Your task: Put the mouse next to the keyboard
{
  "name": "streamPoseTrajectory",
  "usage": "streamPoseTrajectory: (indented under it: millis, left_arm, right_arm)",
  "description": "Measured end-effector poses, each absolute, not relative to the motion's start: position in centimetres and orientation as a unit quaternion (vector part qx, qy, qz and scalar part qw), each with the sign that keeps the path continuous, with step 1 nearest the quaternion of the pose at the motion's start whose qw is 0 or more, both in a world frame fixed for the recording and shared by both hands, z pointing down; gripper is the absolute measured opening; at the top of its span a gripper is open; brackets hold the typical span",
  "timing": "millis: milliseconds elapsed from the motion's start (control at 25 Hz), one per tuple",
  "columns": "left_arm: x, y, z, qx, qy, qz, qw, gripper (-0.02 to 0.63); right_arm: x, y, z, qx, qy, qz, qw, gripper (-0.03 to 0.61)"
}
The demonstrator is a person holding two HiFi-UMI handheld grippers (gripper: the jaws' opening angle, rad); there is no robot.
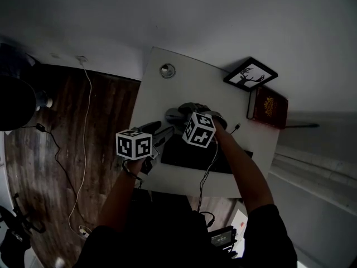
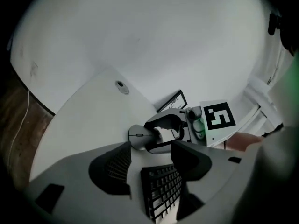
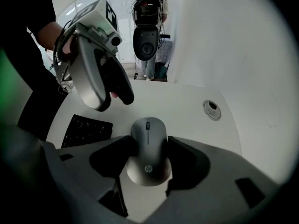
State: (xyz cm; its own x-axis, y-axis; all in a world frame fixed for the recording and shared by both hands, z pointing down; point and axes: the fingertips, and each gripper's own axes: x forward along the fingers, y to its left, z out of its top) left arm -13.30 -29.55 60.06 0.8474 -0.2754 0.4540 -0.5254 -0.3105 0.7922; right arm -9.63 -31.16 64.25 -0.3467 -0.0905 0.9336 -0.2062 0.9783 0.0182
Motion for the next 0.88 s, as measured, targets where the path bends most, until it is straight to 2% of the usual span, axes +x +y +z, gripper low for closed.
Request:
streamPoseTrajectory:
  millis: [160, 440, 600, 880]
  left_arm:
    - [-13.8, -29.5, 60.3, 0.811, -0.272, 0.142, 0.499, 0.250]
    - [-14.1, -28.7, 61.0, 0.806, -0.287, 0.145, 0.497, 0.225]
    - [-13.1, -29.1, 61.0, 0.805, -0.261, 0.124, 0.519, 0.229]
    - [-11.7, -30.9, 59.9, 0.800, -0.217, 0.062, 0.556, 0.276]
  right_arm:
    - [-9.3, -31.2, 64.4, 0.092, -0.822, 0.055, 0.559, 0.268]
    - [-9.3, -31.5, 63.9, 0.093, -0.828, 0.047, 0.551, 0.268]
    - [-9.7, -31.4, 63.0, 0.094, -0.838, 0.032, 0.536, 0.268]
    - [-10.3, -30.8, 59.7, 0.094, -0.858, -0.027, 0.504, 0.268]
